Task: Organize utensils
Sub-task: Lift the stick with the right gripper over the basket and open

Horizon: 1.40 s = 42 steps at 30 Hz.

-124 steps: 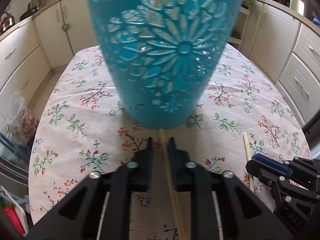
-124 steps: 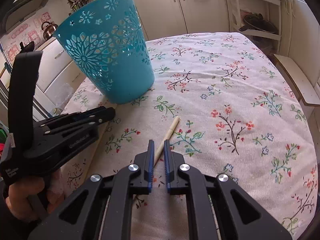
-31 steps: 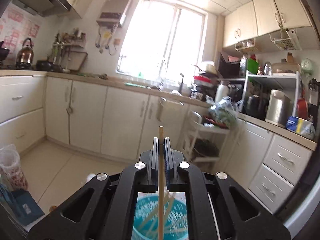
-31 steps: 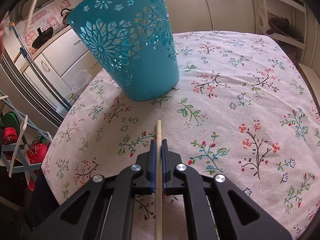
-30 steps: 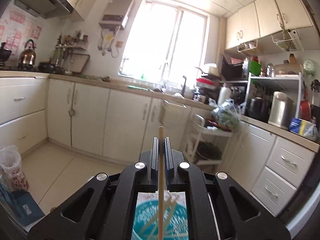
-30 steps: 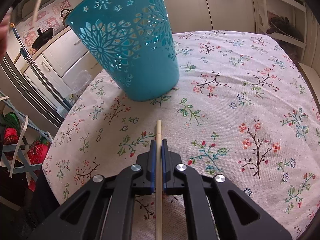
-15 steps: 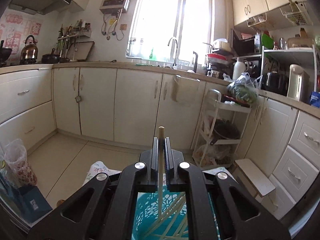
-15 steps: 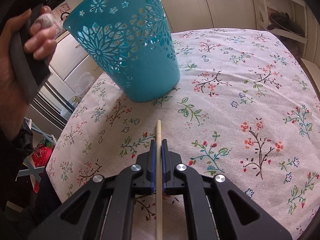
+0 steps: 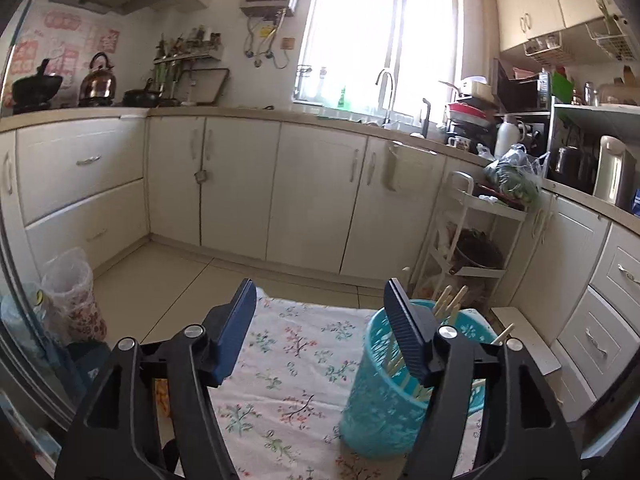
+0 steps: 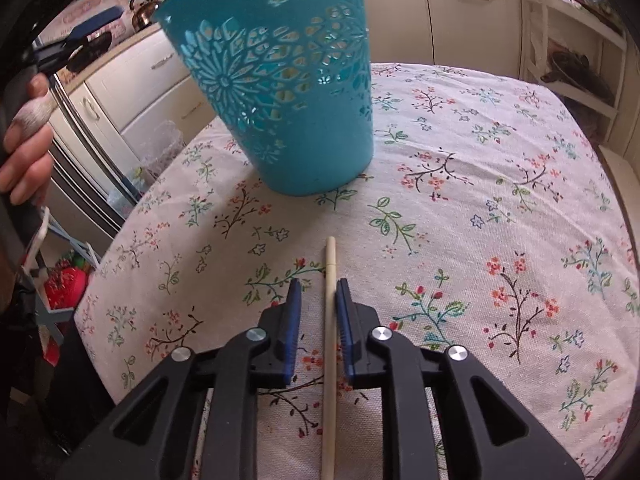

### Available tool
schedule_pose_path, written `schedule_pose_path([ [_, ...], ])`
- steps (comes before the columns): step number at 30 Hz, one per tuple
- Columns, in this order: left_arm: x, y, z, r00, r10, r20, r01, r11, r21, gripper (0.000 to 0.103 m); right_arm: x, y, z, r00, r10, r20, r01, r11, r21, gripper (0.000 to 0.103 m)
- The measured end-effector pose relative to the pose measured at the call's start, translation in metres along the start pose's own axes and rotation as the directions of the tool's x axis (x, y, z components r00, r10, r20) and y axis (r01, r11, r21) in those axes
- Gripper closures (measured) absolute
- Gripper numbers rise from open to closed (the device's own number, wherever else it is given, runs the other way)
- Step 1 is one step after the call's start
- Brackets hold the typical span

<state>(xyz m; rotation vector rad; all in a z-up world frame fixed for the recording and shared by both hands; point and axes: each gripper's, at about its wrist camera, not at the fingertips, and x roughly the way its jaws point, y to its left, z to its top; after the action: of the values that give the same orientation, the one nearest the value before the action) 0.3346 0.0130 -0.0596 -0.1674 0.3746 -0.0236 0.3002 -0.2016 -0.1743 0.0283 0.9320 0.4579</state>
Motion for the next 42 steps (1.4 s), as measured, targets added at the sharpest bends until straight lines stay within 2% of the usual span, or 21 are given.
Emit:
schedule_pose_path([
  [3, 0.012, 0.029, -0.030, 0.993, 0.028, -0.114, -0.035, 0.997, -0.066, 0.036, 0.003, 0.008, 0.001, 0.997, -0.083, 0.002, 0.083, 0.994, -0.077, 0.097],
  [8, 0.034, 0.056, -0.088, 0.961, 0.029, -0.276, -0.072, 0.986, -0.149, 0.036, 0.001, 0.014, -0.002, 0.992, -0.127, 0.006, 0.127, 0.985, -0.115, 0.097],
  [9, 0.037, 0.058, -0.099, 0.954, 0.025, -0.300, -0.075, 0.985, -0.157, 0.036, -0.001, 0.012, -0.003, 0.994, -0.108, 0.004, 0.108, 0.990, -0.094, 0.097],
  [11, 0.039, 0.058, -0.115, 0.944, 0.027, -0.328, -0.081, 0.985, -0.152, 0.036, -0.013, 0.005, -0.005, 1.000, -0.011, 0.028, 0.011, 1.000, -0.016, 0.097],
  [12, 0.041, 0.057, -0.123, 0.941, 0.031, -0.338, -0.083, 0.987, -0.140, 0.035, -0.023, 0.002, -0.005, 0.997, 0.052, 0.058, -0.053, 0.998, 0.017, 0.097],
  [14, 0.043, 0.057, -0.130, 0.929, 0.016, -0.369, -0.076, 0.986, -0.149, 0.035, -0.046, 0.001, -0.001, 0.979, 0.155, 0.134, -0.163, 0.985, 0.049, 0.097],
  [15, 0.042, 0.059, -0.130, 0.933, 0.018, -0.359, -0.079, 0.985, -0.156, 0.033, -0.055, 0.003, 0.003, 0.967, 0.192, 0.168, -0.203, 0.978, 0.055, 0.097],
  [17, 0.042, 0.058, -0.129, 0.933, 0.022, -0.359, -0.084, 0.984, -0.158, 0.030, -0.082, 0.005, 0.022, 0.922, 0.276, 0.272, -0.304, 0.950, 0.066, 0.097],
  [19, 0.044, 0.057, -0.130, 0.930, 0.020, -0.367, -0.081, 0.985, -0.151, 0.030, -0.105, 0.007, 0.045, 0.874, 0.323, 0.363, -0.369, 0.927, 0.064, 0.097],
  [21, 0.046, 0.054, -0.131, 0.928, 0.021, -0.373, -0.080, 0.987, -0.143, 0.030, -0.128, 0.009, 0.075, 0.814, 0.349, 0.465, -0.419, 0.906, 0.053, 0.097],
  [24, 0.048, 0.053, -0.130, 0.924, 0.019, -0.381, -0.078, 0.987, -0.139, 0.030, -0.144, 0.012, 0.122, 0.745, 0.324, 0.582, -0.426, 0.904, 0.042, 0.097],
  [26, 0.049, 0.053, -0.130, 0.924, 0.013, -0.382, -0.074, 0.987, -0.146, 0.030, -0.143, 0.016, 0.151, 0.717, 0.277, 0.639, -0.397, 0.916, 0.048, 0.097],
  [28, 0.049, 0.055, -0.130, 0.925, 0.004, -0.379, -0.070, 0.985, -0.159, 0.030, -0.135, 0.016, 0.176, 0.701, 0.219, 0.678, -0.364, 0.928, 0.076, 0.097],
  [31, 0.048, 0.059, -0.130, 0.927, -0.010, -0.375, -0.064, 0.981, -0.184, 0.030, -0.113, 0.013, 0.200, 0.703, 0.101, 0.704, -0.277, 0.951, 0.140, 0.097],
  [33, 0.049, 0.060, -0.131, 0.928, -0.019, -0.373, -0.060, 0.978, -0.199, 0.030, -0.093, 0.009, 0.208, 0.728, 0.047, 0.684, -0.228, 0.957, 0.177, 0.097],
  [35, 0.049, 0.061, -0.131, 0.928, -0.026, -0.371, -0.056, 0.977, -0.208, 0.030, -0.082, 0.008, 0.208, 0.759, 0.023, 0.651, -0.197, 0.960, 0.197, 0.097],
  [39, 0.051, 0.061, -0.131, 0.928, -0.034, -0.372, -0.050, 0.976, -0.214, 0.030, -0.073, 0.012, 0.198, 0.793, 0.025, 0.609, -0.166, 0.970, 0.177, 0.097],
  [40, 0.051, 0.061, -0.131, 0.928, -0.036, -0.372, -0.049, 0.975, -0.216, 0.030, -0.070, 0.014, 0.195, 0.809, 0.036, 0.587, -0.165, 0.972, 0.168, 0.097],
  [42, 0.052, 0.062, -0.132, 0.927, -0.038, -0.374, -0.049, 0.974, -0.220, 0.030, -0.073, 0.019, 0.186, 0.822, 0.048, 0.568, -0.161, 0.975, 0.151, 0.097],
])
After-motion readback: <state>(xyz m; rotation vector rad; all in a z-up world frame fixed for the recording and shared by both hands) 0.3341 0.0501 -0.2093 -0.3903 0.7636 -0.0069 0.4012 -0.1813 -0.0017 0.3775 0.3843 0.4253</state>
